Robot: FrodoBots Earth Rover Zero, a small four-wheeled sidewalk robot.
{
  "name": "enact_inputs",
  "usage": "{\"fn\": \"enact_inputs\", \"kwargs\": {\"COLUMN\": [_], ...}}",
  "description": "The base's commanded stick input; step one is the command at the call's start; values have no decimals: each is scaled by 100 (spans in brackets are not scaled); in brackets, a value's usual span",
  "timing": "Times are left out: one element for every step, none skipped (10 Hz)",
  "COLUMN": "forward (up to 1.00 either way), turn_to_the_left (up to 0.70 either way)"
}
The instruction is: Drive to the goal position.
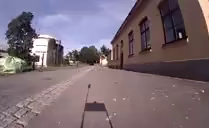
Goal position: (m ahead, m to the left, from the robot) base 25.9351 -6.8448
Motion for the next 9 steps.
{"fn": "enact_inputs", "kwargs": {"forward": [45,45,45,45,45,45,45,45,45], "turn_to_the_left": [0,0,0,0,0,0,0,0,0]}}
